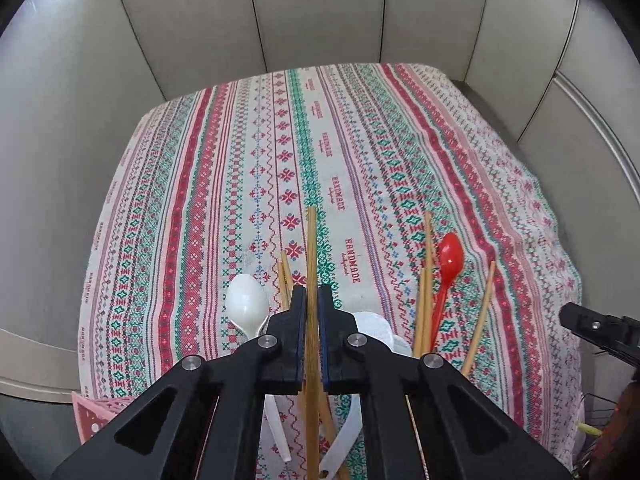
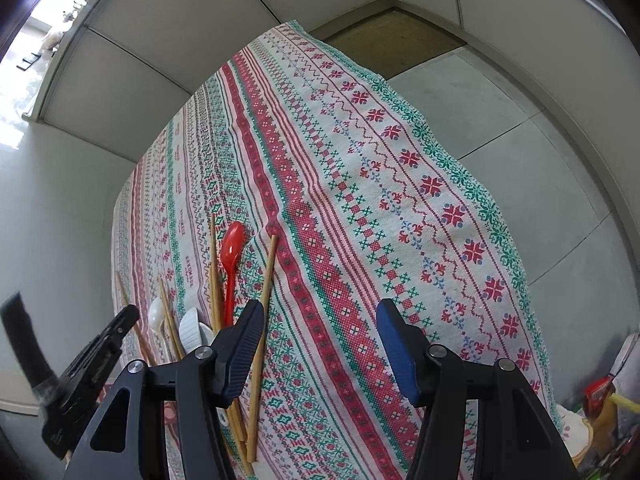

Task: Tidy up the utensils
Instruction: 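Grasp another wooden chopstick with the right tool while the left tool lifts its chopstick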

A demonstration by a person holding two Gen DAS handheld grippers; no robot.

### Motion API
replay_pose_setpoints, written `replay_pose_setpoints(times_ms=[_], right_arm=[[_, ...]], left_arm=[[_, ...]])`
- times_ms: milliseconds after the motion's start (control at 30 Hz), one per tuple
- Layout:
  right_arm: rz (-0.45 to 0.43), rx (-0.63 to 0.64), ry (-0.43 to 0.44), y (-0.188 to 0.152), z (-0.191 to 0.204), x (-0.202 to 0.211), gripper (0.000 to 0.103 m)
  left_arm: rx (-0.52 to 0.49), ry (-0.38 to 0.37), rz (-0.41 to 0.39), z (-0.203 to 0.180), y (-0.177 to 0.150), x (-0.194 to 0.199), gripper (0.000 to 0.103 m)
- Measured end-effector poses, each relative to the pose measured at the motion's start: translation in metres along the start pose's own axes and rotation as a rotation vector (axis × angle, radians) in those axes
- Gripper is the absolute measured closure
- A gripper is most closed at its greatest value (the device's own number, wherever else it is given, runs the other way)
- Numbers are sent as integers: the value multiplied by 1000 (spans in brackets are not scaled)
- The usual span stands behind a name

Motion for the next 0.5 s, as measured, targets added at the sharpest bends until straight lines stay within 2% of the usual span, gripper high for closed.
replay_pose_setpoints(times_ms=[233,500], right_arm=[[-13,18,-17,0,3,-2,44],[-15,68,-46,-4,20,-16,45]], left_arm=[[21,-87,-132,-2,-9,67,98],[30,-143,-267,2,-34,133,98]])
Point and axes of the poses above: each gripper's, at about its wrist camera, not at the fingertips, and x roughly against the way its jaws point, z to its left, y to its top, the point moved 1 cm from there along -x, roughly the way its jaws point, and after that the axes turned 11 degrees about -y, right-handed, at the moved point
